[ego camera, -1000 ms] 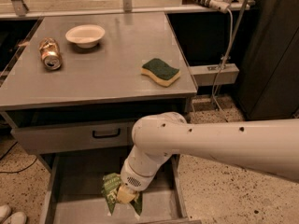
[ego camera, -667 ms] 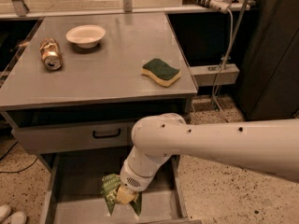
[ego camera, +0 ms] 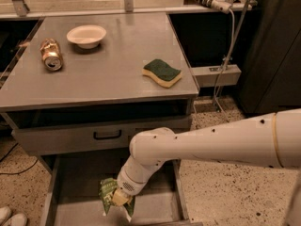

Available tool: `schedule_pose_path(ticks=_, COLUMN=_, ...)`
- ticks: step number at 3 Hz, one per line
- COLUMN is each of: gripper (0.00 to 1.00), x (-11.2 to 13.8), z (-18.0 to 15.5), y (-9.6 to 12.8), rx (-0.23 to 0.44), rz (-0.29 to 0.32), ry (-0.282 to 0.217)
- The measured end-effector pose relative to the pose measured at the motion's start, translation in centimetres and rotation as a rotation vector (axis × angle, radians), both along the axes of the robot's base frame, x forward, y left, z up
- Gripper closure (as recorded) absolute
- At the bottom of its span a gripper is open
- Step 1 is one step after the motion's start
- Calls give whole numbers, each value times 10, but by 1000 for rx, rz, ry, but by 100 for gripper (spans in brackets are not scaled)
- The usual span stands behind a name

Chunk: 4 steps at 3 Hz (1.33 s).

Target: Place green jalapeno chip bag into middle drawer

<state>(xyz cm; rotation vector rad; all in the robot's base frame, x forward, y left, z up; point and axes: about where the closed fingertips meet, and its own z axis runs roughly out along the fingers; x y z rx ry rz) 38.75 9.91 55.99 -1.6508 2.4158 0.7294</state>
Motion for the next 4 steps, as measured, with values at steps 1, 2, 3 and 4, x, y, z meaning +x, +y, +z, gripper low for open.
schedule_pose_path(ticks=1, gripper=100, x=10, z=-50, y=15, rx=31, rz=-41, ry=32)
schedule_pose_path(ticks=2, gripper=100, x=10, z=-50, y=15, rx=31, rz=-41, ry=32)
schedule_pose_path(ticks=3, gripper=100, x=10, z=-79, y=21, rx=61, rz=-59, ry=56)
schedule_pose_path(ticks=4, gripper=100, x=17, z=-112, y=29, rx=111, rz=-86, ry=75)
